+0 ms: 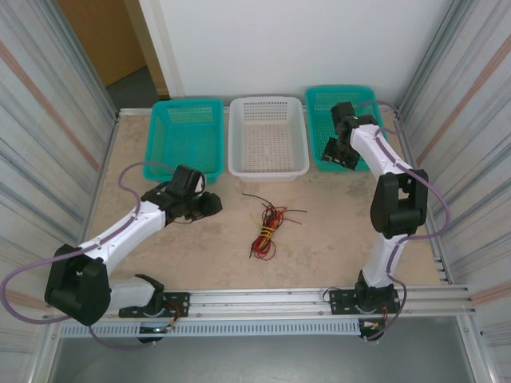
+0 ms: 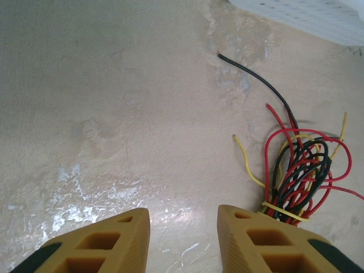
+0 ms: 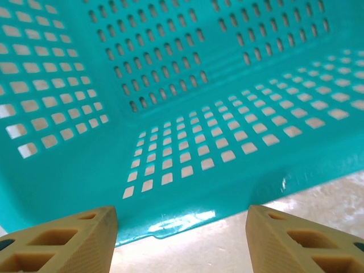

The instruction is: Untangle the cables

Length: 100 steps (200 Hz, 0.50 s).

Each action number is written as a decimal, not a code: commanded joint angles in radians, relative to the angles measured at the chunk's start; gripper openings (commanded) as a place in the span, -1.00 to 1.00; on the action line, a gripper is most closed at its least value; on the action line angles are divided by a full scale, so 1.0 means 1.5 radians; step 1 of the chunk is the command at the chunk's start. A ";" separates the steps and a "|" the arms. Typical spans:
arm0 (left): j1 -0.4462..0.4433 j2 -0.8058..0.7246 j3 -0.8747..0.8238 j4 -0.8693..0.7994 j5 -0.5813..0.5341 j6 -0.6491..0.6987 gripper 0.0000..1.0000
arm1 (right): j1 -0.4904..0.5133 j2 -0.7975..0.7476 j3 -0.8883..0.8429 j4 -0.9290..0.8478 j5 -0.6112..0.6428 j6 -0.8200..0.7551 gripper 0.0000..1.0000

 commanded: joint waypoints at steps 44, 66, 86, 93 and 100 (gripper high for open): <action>0.000 -0.011 -0.009 -0.004 -0.014 -0.007 -0.23 | 0.005 -0.038 0.010 -0.053 0.003 -0.012 0.38; 0.000 -0.013 -0.008 -0.007 -0.013 -0.007 -0.23 | 0.024 -0.014 0.061 -0.063 0.018 -0.017 0.47; 0.001 -0.021 -0.009 -0.014 -0.017 -0.005 -0.22 | 0.030 0.028 0.124 -0.088 0.031 -0.019 0.48; 0.001 -0.024 -0.009 -0.017 -0.018 -0.004 -0.22 | 0.030 0.045 0.142 -0.095 0.040 -0.021 0.48; 0.001 -0.028 -0.009 -0.020 -0.020 -0.003 -0.22 | 0.028 0.061 0.159 -0.102 0.050 -0.023 0.46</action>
